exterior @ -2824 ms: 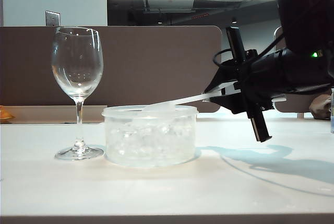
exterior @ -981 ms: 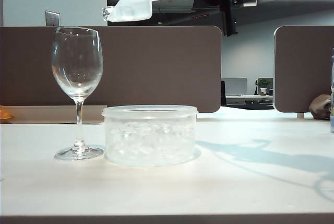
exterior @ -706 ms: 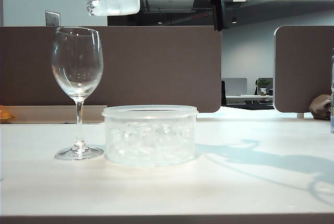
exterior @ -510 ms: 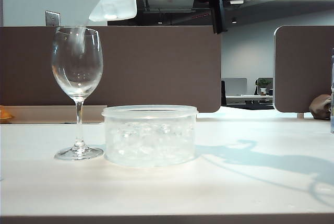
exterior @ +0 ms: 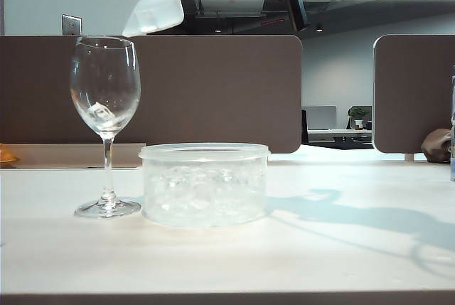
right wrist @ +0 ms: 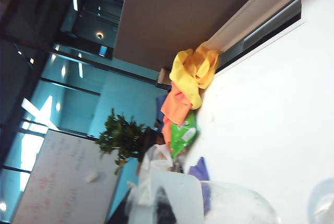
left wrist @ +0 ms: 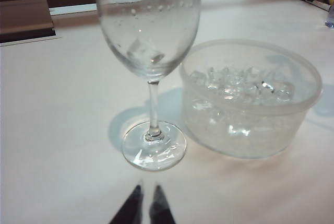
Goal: Pick up an ice shovel filled with ice cubes and pour the ice from the shovel into the glass.
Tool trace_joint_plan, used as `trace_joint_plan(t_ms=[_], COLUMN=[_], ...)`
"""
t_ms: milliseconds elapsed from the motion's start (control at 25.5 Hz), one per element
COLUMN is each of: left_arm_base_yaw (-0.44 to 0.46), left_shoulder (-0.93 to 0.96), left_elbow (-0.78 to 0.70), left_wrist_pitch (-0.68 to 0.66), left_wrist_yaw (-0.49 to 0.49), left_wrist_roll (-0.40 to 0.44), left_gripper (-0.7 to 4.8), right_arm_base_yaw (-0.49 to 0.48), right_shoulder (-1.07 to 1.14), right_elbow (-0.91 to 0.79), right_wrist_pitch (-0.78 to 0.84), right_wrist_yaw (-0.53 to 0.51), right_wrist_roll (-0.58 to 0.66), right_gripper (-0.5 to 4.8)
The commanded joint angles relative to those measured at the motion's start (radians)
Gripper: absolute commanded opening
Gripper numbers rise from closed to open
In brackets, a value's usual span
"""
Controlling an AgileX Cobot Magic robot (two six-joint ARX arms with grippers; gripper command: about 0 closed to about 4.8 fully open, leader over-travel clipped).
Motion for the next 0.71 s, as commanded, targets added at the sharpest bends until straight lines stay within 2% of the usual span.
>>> trace_joint_plan(t_ms=[39,392,706], left_arm_base_yaw=[0.002,0.002,0.002], left_shoulder=[0.001,0.001,0.001], left_elbow=[0.001,0.001,0.001], left_wrist_pitch=[0.009,0.009,0.009], left_wrist_yaw=[0.001,0.002,0.002], left_wrist_roll=[-0.003,-0.003,-0.003], left_gripper=[0.29,0.29,0.29], right_arm_base_yaw=[0.001,0.005,0.006], right_shoulder=[0.002,0.01,0.034], right_elbow=[0.022,0.032,0.113], right_wrist_pitch=[-0.016,-0.04,-0.098], right_wrist_yaw=[-0.006,-0.01,-0.033], right_wrist_roll=[-0.036,-0.071,-0.111], right_gripper=[-0.03,-0.03,-0.03])
